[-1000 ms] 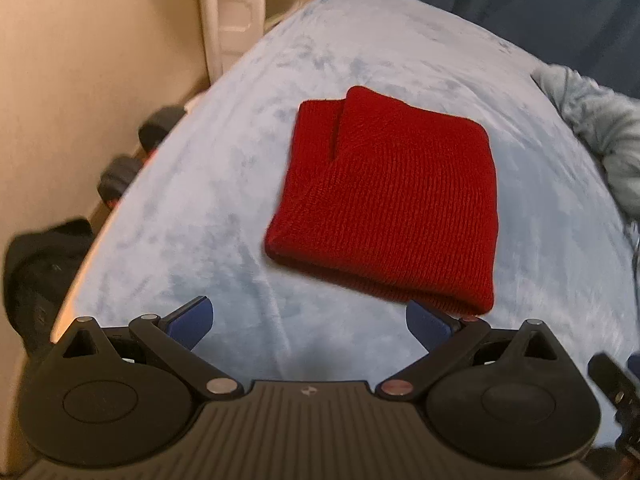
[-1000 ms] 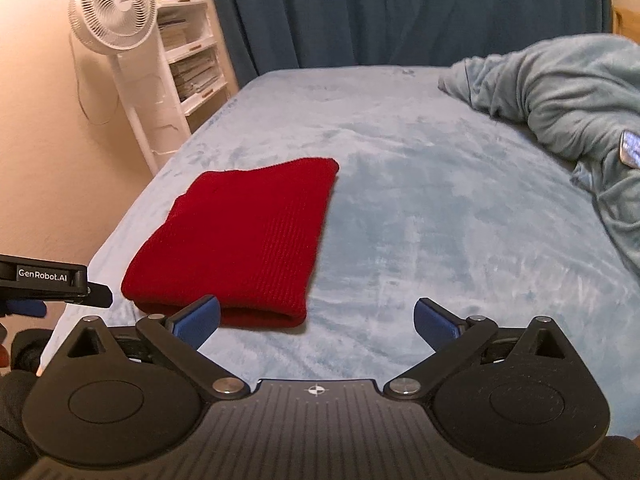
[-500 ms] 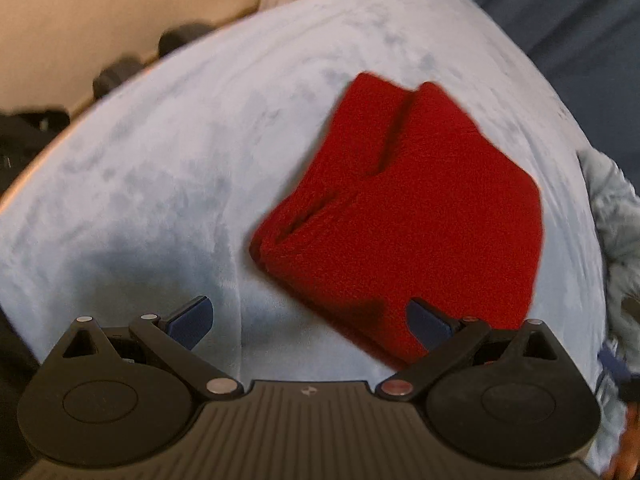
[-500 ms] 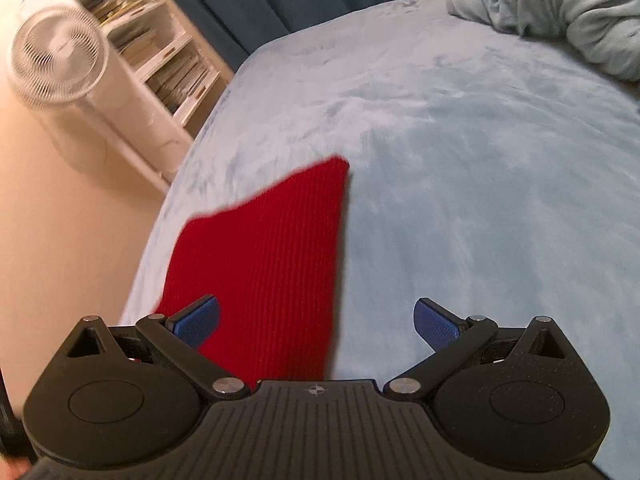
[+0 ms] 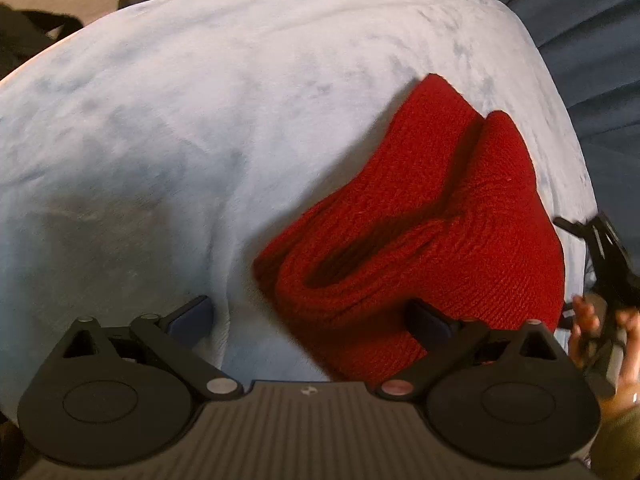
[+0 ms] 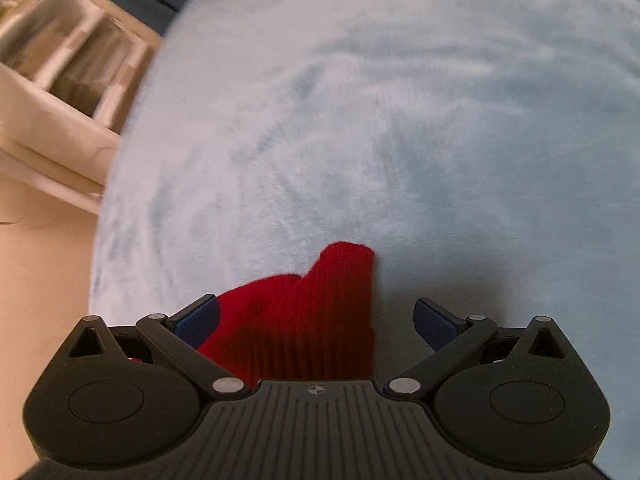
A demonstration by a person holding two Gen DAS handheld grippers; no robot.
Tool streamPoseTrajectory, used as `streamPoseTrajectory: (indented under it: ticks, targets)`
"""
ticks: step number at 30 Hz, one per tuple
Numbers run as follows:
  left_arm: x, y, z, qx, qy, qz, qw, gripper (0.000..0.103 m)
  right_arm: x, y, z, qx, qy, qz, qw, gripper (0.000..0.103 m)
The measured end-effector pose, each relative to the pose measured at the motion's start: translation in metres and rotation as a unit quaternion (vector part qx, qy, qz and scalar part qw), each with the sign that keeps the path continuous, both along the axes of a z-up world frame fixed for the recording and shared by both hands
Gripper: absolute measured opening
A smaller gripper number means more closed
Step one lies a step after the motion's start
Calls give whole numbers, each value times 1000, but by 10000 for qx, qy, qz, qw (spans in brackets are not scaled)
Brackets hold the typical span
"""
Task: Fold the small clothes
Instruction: 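Grasp the edge of the folded bundle with both grippers, then fold the bundle over with both grippers and release it flat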
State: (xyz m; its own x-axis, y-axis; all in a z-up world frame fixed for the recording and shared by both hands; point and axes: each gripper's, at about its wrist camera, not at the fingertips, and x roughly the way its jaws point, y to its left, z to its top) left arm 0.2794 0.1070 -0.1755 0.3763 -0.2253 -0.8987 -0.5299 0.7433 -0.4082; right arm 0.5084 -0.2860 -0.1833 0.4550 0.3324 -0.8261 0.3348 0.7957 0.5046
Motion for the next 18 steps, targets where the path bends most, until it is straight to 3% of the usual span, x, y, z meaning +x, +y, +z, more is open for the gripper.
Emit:
streamPoseTrajectory:
  ticks: [1, 2, 3, 4, 5, 7, 10, 12, 15, 18]
  targets:
    - [0, -2, 1, 50, -62, -65, 9999, 90, 6, 4, -7, 52, 121, 30, 9999, 101]
    - [1, -3, 3, -8, -202, -161, 9997, 72, 12, 9, -14, 135, 237, 125, 9995, 94]
    - [3, -4, 4, -17, -207, -187, 9996, 69, 17, 14, -19, 179, 329, 368, 9986, 85]
    - [4, -3, 5, -25, -203, -175, 9996, 66, 19, 23, -21, 31, 342, 729, 9967, 66]
    - [6, -2, 6, -32, -221, -212, 9995, 57, 18, 30, -19, -268, 200, 1030, 9941, 54]
    - [13, 4, 11, -70, -274, -386, 9989, 48, 10, 35, -12, -580, -14, 1391, 9886, 38]
    - [45, 11, 27, 172, -542, -1087, 9925, 44, -16, 10, -1, -403, -93, 1030, 9938, 31]
    - [89, 2, 39, 534, -713, -1885, 9780, 43, -51, -15, -1, -303, -5, 540, 9981, 27]
    - [174, -26, 45, 810, -826, -2996, 9470, 43, -132, -41, -4, -67, -87, -342, 9994, 25]
    - [243, -68, 40, 897, -675, -3727, 9211, 44, -227, -39, -16, 437, -76, -1380, 9894, 25]
